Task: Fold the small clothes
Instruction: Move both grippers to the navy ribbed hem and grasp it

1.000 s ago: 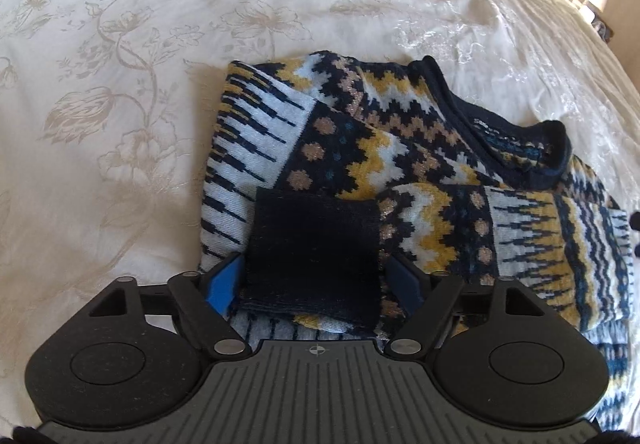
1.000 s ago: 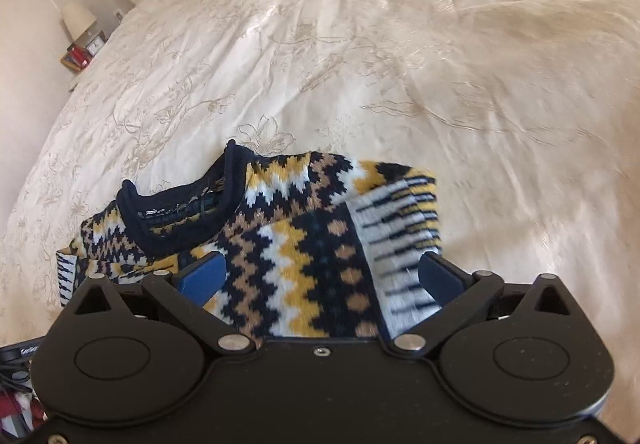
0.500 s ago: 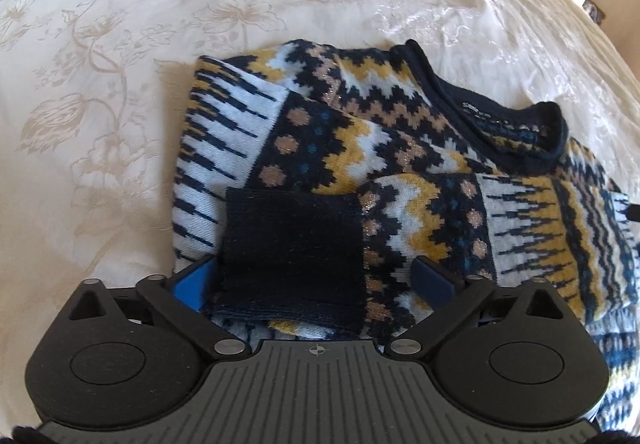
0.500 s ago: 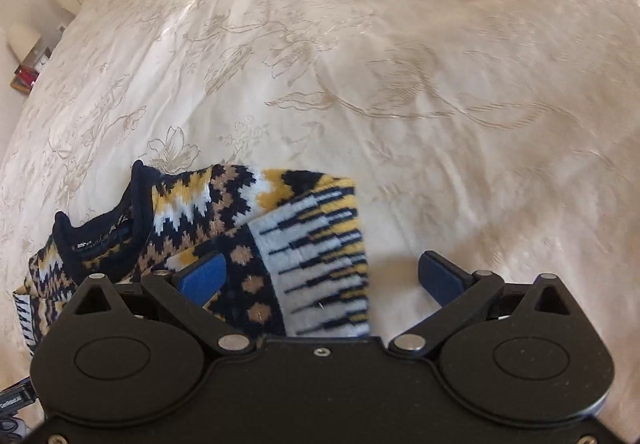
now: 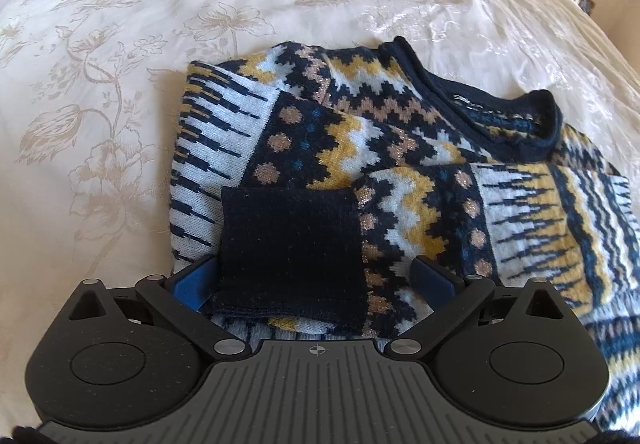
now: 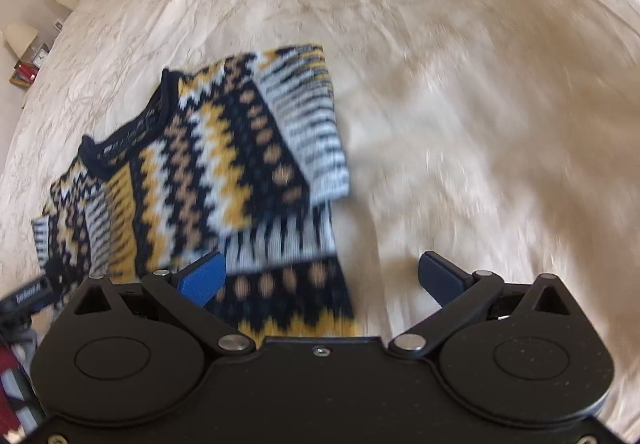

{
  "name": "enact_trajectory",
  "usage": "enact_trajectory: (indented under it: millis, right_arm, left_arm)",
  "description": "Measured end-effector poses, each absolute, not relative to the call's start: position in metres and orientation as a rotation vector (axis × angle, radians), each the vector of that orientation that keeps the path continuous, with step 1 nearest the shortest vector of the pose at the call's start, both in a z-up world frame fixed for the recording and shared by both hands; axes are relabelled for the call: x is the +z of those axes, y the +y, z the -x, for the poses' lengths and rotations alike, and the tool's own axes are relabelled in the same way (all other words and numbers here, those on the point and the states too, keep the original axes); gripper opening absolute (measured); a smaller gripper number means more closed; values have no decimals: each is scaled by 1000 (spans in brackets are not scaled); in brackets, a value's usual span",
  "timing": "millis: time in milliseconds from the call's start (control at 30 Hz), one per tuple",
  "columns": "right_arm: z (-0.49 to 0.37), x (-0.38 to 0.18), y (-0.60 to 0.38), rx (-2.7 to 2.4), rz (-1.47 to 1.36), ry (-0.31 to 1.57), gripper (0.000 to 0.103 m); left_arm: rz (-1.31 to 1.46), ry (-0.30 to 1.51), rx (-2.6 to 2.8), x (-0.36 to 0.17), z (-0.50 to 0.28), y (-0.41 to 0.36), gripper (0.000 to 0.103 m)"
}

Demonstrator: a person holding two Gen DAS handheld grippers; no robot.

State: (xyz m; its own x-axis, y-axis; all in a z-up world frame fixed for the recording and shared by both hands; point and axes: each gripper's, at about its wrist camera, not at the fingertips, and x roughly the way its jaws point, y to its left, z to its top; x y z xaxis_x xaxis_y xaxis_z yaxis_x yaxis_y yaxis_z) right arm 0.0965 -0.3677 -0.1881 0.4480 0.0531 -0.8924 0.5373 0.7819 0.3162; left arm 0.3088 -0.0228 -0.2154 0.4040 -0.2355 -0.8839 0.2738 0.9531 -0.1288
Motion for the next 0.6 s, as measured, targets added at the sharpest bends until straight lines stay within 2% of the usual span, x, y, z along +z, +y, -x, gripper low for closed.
enact_trajectory:
  millis: [33, 67, 100, 400, 600]
  right_arm:
    - [-90, -188, -364, -323, -629, 1082, 103]
    - [-83, -187, -360, -321, -630, 1084, 103]
    - [-77, -187, -356, -319, -631, 1087, 103]
    - [-19, -194, -324, -278, -660, 1124, 102]
    - [8, -202, -309, -204, -665, 1171, 103]
  left_arm:
    - [-36, 1105, -329, -213, -308, -20, 100]
    - [-38, 1095, -335, -210, -305, -17, 92]
    - [-45, 1087, -343, -207, -301, -14, 88]
    - [-107, 991, -386, -177, -237, 34, 88]
    - [-57, 1001, -335, -169, -181, 67, 88]
